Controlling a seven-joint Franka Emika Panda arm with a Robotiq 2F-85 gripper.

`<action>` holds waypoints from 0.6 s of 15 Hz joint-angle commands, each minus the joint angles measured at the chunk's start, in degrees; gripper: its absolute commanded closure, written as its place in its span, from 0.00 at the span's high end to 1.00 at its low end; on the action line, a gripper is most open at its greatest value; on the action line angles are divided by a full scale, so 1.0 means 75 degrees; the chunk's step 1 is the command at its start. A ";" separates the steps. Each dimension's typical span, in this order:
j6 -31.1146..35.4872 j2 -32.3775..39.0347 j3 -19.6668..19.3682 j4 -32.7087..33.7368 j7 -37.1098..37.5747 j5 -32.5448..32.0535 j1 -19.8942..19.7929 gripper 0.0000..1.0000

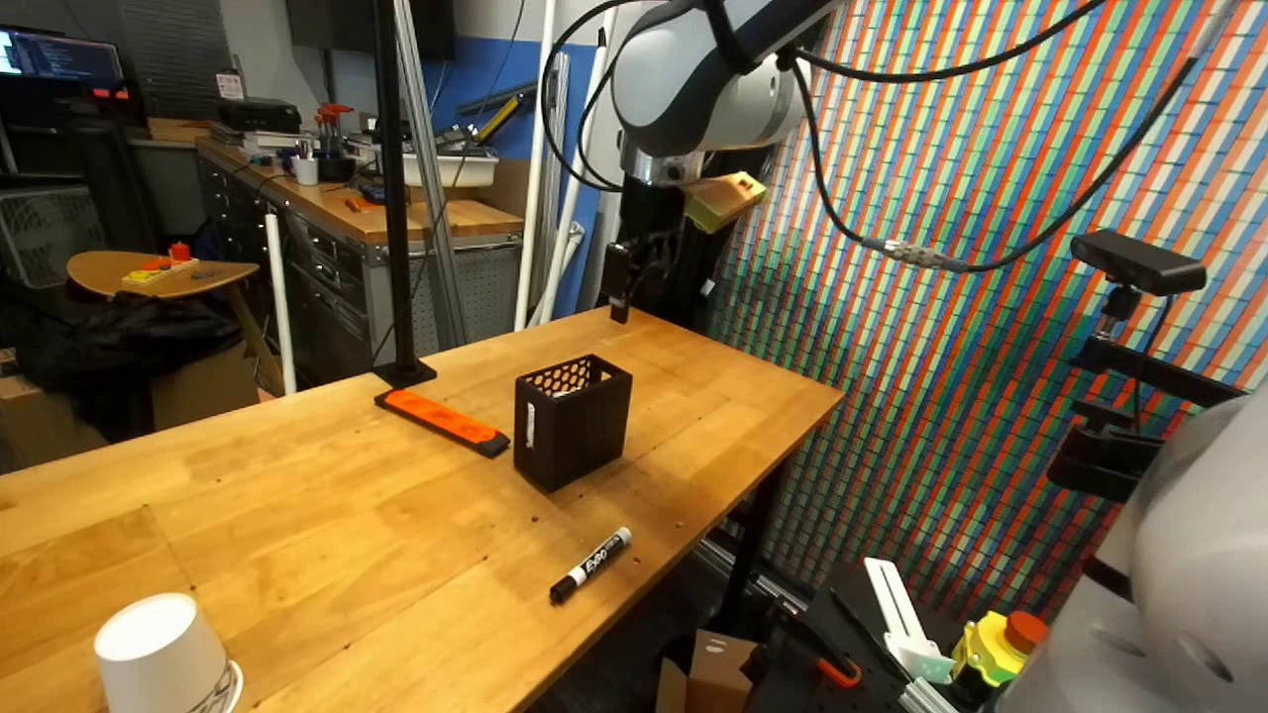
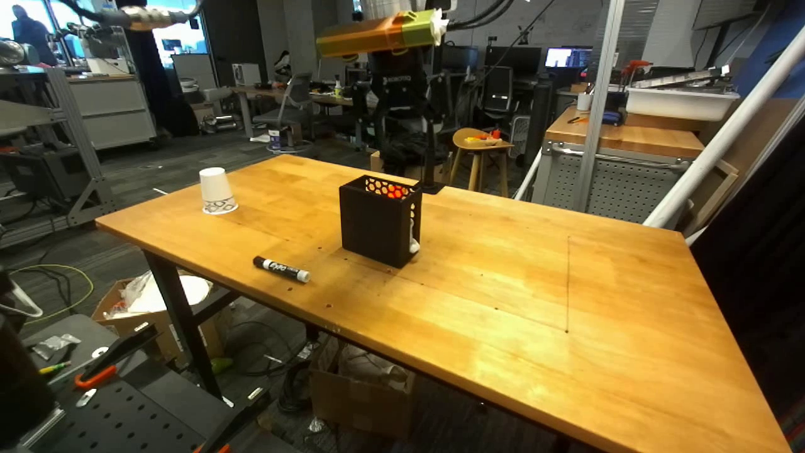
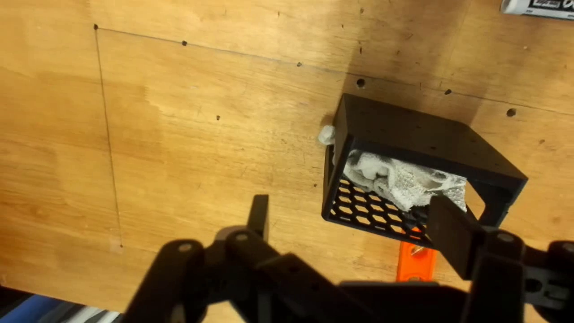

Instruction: Pick up the white towel from the table and put it in the black basket.

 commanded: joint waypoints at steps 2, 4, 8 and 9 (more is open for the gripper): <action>-0.0062 -0.0522 -0.0172 -0.0392 0.0006 0.0062 0.0064 1.00; -0.0066 -0.0527 -0.0177 -0.0410 0.0006 0.0062 0.0070 1.00; -0.0061 -0.0314 -0.0166 -0.0368 0.0004 0.0067 0.0077 1.00; -0.0061 -0.0311 -0.0166 -0.0367 0.0004 0.0067 0.0077 1.00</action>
